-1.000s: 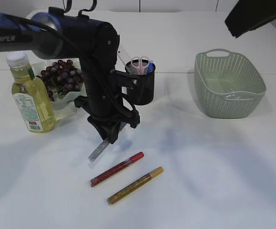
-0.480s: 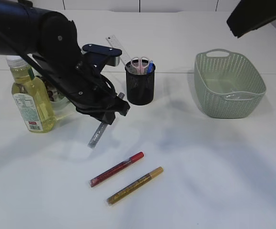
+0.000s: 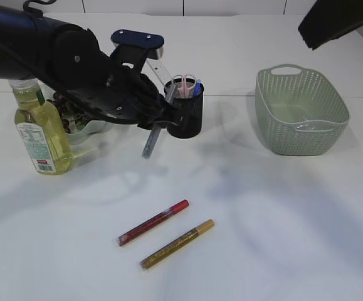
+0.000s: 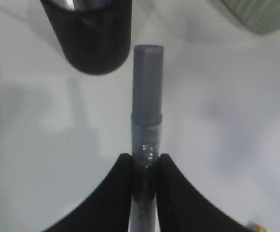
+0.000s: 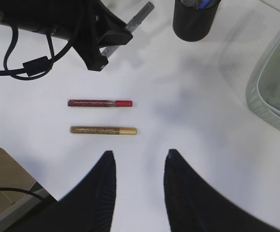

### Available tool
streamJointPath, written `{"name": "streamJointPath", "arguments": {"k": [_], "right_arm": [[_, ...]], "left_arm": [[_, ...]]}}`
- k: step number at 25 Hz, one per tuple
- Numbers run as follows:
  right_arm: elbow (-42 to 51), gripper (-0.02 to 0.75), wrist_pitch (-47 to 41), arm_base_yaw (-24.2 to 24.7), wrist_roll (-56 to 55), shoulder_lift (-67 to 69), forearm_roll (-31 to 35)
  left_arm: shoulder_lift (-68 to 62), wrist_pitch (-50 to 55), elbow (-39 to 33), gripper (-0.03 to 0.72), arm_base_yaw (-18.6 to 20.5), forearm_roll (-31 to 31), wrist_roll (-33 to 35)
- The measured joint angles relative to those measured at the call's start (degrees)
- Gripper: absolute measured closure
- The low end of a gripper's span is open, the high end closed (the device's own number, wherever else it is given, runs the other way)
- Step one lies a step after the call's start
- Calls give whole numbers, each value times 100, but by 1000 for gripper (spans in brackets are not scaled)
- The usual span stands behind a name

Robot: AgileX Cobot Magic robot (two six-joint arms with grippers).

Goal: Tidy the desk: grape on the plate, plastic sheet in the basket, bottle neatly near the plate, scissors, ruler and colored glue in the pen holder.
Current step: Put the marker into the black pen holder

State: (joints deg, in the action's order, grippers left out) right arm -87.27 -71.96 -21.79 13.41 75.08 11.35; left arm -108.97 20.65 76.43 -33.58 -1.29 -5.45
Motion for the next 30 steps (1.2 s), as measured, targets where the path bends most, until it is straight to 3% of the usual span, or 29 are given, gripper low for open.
{"name": "streamJointPath", "arguments": {"k": [11, 17, 20, 26, 30], "right_arm": [[0, 459, 0, 0, 0, 0, -59], [0, 459, 0, 0, 0, 0, -204], [0, 459, 0, 0, -210, 0, -657], [255, 459, 0, 8, -1054, -13, -2196], [824, 459, 0, 8, -1217, -49, -2588]], "left_arm": [[0, -1784, -3, 575, 0, 129, 0], [0, -2580, -3, 575, 203, 129, 0], [0, -2915, -3, 575, 283, 129, 0], [0, -3569, -13, 575, 315, 129, 0], [-104, -3897, -13, 575, 315, 129, 0]]}}
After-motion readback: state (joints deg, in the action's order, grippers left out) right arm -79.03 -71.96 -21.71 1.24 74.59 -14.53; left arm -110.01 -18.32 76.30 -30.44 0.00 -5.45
